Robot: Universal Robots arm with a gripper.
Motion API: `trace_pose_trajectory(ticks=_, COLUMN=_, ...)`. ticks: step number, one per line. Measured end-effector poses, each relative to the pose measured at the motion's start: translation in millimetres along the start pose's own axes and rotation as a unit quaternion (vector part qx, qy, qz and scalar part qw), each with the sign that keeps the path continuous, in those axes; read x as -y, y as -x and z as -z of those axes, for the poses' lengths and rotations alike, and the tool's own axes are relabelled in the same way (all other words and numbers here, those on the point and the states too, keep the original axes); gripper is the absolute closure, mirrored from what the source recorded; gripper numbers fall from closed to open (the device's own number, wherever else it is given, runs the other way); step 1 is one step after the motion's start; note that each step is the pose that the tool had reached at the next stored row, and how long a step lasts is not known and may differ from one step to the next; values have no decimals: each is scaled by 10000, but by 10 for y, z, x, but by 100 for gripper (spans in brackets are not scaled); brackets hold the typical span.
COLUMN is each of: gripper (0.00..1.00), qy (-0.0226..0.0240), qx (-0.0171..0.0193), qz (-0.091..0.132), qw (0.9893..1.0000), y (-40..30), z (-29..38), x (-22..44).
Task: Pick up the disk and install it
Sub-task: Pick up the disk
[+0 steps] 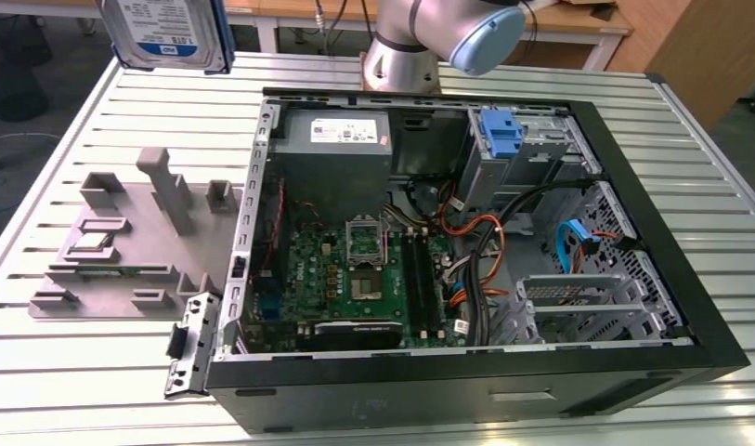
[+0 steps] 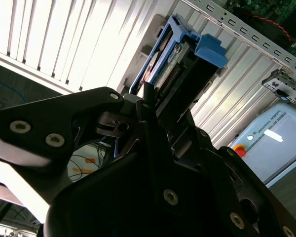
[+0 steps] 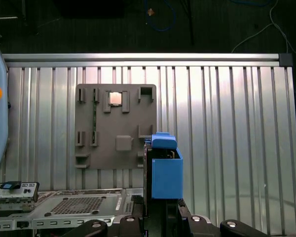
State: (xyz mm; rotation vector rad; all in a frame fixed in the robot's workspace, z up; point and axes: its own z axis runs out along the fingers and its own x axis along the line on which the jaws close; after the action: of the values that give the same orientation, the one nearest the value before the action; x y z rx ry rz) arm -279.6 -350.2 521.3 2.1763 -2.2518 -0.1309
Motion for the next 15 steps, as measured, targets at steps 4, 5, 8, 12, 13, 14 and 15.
trace_pose_trajectory(ticks=4, gripper=65, qy=0, qx=0, qz=0, qw=10000, y=0, z=0, x=12)
trace_pose_trajectory(ticks=5, gripper=65, qy=0, qx=0, qz=0, qw=10000, y=0, z=0, x=15)
trace_pose_trajectory(ticks=8, gripper=65, qy=0, qx=0, qz=0, qw=10000, y=1, z=2, x=25)
trace_pose_trajectory(ticks=12, gripper=65, qy=0, qx=0, qz=0, qw=10000, y=1, z=2, x=40)
trace_pose_trajectory(ticks=13, gripper=65, qy=0, qx=0, qz=0, qw=10000, y=1, z=2, x=44)
trace_pose_trajectory(ticks=14, gripper=65, qy=0, qx=0, qz=0, qw=10000, y=2, z=2, x=47)
trace_pose_trajectory(ticks=15, gripper=65, qy=0, qx=0, qz=0, qw=10000, y=2, z=3, x=52)
